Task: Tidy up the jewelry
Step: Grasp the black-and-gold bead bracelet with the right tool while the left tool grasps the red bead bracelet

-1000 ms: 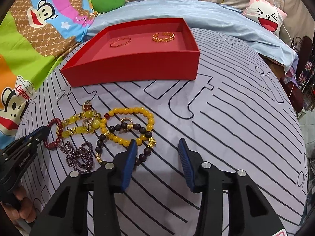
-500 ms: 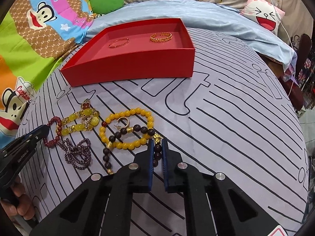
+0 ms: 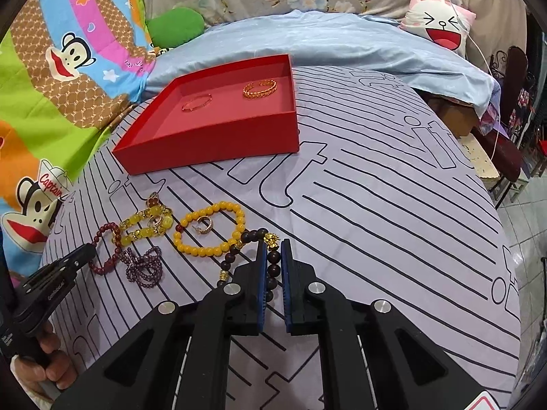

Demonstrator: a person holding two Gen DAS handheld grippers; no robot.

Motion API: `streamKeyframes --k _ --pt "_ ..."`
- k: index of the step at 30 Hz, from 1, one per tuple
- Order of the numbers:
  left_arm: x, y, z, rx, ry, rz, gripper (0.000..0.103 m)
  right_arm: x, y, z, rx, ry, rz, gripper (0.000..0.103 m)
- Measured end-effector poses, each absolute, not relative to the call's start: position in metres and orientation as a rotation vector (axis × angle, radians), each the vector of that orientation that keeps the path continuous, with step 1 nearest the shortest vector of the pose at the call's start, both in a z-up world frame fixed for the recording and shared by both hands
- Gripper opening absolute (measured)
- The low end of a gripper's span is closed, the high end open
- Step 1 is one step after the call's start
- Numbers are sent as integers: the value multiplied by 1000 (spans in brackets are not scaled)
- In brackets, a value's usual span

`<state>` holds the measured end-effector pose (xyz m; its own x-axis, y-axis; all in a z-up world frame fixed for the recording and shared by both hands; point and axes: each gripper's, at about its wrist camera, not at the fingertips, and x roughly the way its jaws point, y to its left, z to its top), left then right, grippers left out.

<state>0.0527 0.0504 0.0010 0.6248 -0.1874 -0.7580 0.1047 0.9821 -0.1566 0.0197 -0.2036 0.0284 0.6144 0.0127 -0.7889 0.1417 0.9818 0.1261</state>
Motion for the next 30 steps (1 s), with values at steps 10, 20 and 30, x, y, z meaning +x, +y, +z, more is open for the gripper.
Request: streamKeyframes --k 10,20,30 --pt "39 55 19 -109 859 -188 7 12 -201 34 192 890 -62 7" --pt "38 49 8 -79 894 -194 8 4 -198 34 195 890 -53 7" --pt "39 43 -3 -34 895 -167 31 3 -198 29 204 901 -53 7"
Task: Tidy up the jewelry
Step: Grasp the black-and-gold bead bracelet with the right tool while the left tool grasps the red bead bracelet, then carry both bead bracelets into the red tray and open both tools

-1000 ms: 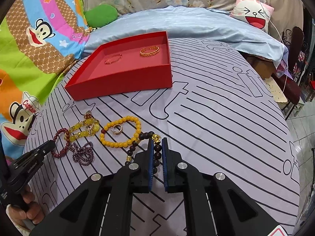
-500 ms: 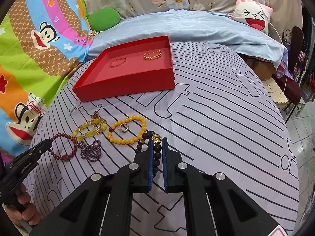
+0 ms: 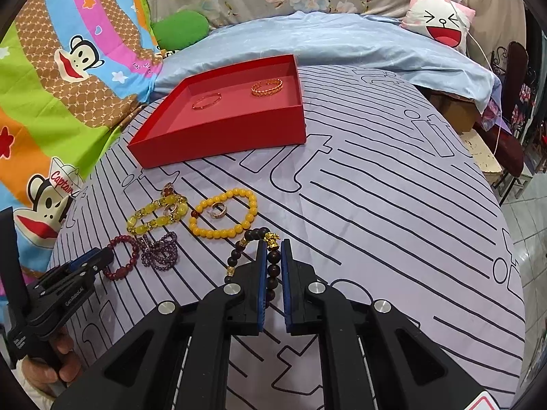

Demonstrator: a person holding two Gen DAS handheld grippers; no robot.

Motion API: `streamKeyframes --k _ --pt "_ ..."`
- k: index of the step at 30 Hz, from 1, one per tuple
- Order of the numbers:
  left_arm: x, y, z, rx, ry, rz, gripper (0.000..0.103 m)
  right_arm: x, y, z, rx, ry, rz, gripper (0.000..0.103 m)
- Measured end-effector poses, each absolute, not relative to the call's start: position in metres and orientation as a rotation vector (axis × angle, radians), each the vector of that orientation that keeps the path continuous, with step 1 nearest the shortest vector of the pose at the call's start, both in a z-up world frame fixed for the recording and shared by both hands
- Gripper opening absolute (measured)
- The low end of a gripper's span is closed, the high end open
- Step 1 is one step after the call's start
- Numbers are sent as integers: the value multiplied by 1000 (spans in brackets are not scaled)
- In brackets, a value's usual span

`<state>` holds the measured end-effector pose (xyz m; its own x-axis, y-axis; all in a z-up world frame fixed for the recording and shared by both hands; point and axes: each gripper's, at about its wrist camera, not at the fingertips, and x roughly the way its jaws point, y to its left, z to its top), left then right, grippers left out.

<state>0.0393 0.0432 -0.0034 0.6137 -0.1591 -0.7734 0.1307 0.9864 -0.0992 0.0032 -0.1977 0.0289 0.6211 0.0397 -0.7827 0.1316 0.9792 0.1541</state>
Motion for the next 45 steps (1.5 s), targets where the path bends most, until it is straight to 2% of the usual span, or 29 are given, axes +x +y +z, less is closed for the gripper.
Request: streamKeyframes --k 4,5,6,8,18,29,37,45 --pt "40 37 -7 -1 883 -155 30 4 -199 28 211 904 -55 7" --pt "40 36 -7 7 882 -151 25 4 -200 28 213 906 -55 7" --pt "40 35 -7 11 881 -151 15 5 -200 27 215 908 -55 7" --pt "40 35 -7 13 881 -152 8 5 -200 27 216 908 -54 7" --pt "39 38 10 -40 883 -185 7 9 -198 37 211 891 -36 7" --pt "59 22 73 -64 799 -287 7 41 -198 73 204 828 8 7" --pt "116 6 115 -103 720 -355 7 100 -201 104 163 770 27 7" --pt "190 -16 118 -150 726 -418 7 177 -200 100 180 799 70 7"
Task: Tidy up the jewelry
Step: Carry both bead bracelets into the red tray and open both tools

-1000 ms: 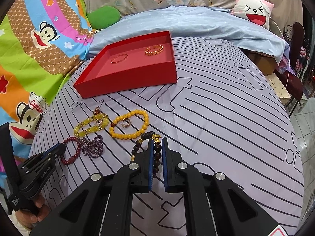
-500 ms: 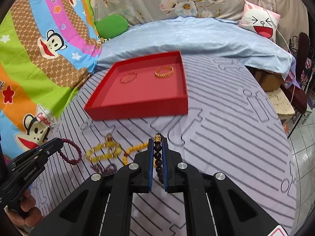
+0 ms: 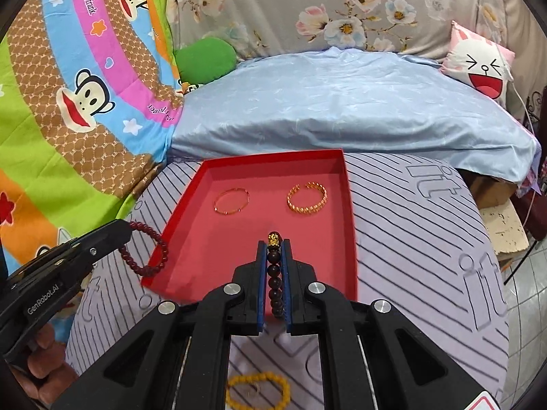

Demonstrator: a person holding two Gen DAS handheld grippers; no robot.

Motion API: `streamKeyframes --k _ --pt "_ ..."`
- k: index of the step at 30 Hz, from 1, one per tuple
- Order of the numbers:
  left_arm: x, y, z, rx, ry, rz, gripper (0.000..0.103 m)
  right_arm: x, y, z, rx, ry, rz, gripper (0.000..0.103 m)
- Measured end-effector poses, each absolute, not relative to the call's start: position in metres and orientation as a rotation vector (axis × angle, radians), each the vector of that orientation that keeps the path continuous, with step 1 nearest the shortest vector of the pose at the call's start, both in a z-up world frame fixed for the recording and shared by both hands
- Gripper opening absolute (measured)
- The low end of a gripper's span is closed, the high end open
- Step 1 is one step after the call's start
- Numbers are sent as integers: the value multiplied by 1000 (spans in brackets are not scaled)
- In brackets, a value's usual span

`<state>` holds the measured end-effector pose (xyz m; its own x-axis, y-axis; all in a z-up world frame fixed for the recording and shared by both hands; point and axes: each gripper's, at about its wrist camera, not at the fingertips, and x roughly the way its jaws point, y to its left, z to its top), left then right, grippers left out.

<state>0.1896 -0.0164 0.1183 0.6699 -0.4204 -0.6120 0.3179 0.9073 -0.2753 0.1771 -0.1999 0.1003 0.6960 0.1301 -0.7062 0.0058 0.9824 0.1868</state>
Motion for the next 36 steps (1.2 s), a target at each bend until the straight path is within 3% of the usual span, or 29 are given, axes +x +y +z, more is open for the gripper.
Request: streamKeyframes --k 10,21,23,25,27,36 --pt "266 -37 67 -152 839 -443 7 248 -202 56 266 909 107 8" --pt "286 -30 27 -45 891 -319 8 264 -212 26 175 950 -5 8" --pt "285 -30 27 -35 875 -307 8 262 -210 27 146 930 -24 12" --pt "284 -29 29 -24 854 -290 15 260 -210 30 128 912 -35 19" --pt "283 -26 32 -31 842 -273 35 256 -211 36 129 887 -38 28" --pt "263 -12 61 -45 778 -235 36 225 -210 70 136 827 -19 30"
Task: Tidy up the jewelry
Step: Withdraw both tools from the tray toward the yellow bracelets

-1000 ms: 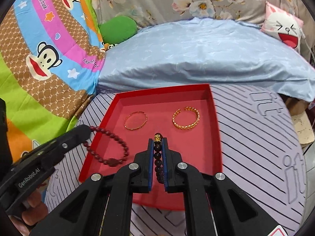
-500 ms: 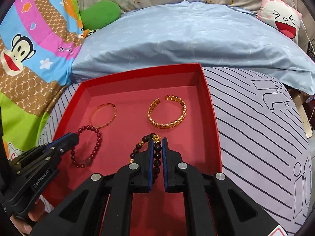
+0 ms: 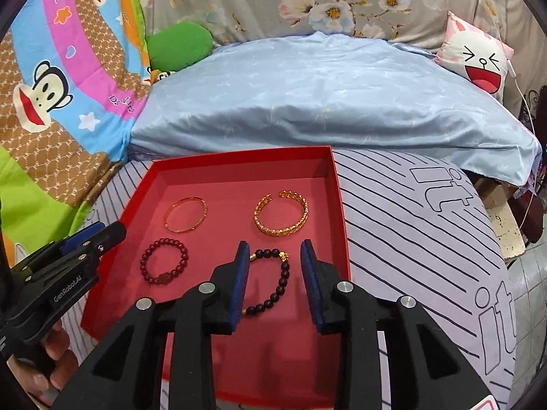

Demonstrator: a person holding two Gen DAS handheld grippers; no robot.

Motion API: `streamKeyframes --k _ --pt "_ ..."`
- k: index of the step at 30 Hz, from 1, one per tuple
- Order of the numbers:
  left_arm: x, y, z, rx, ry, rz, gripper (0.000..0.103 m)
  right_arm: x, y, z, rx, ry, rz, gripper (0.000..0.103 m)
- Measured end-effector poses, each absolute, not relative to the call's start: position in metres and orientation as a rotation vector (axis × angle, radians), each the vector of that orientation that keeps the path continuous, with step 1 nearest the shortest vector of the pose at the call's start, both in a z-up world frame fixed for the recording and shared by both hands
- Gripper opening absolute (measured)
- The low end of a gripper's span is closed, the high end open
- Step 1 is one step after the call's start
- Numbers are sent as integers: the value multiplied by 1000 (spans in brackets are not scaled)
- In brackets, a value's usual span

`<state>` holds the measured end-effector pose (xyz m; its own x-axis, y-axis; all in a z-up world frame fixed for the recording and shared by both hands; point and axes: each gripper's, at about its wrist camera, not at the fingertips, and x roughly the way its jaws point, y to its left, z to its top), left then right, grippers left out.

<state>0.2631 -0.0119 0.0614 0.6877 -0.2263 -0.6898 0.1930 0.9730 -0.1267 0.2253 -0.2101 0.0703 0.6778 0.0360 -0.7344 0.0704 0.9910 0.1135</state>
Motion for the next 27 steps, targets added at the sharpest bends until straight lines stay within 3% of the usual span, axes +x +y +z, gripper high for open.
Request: streamKeyframes --k 13,27 --pt "183 3 77 -13 738 -226 37 143 -196 89 91 778 -19 30" --pt "114 16 23 -41 846 -232 44 77 -186 28 154 905 -14 30"
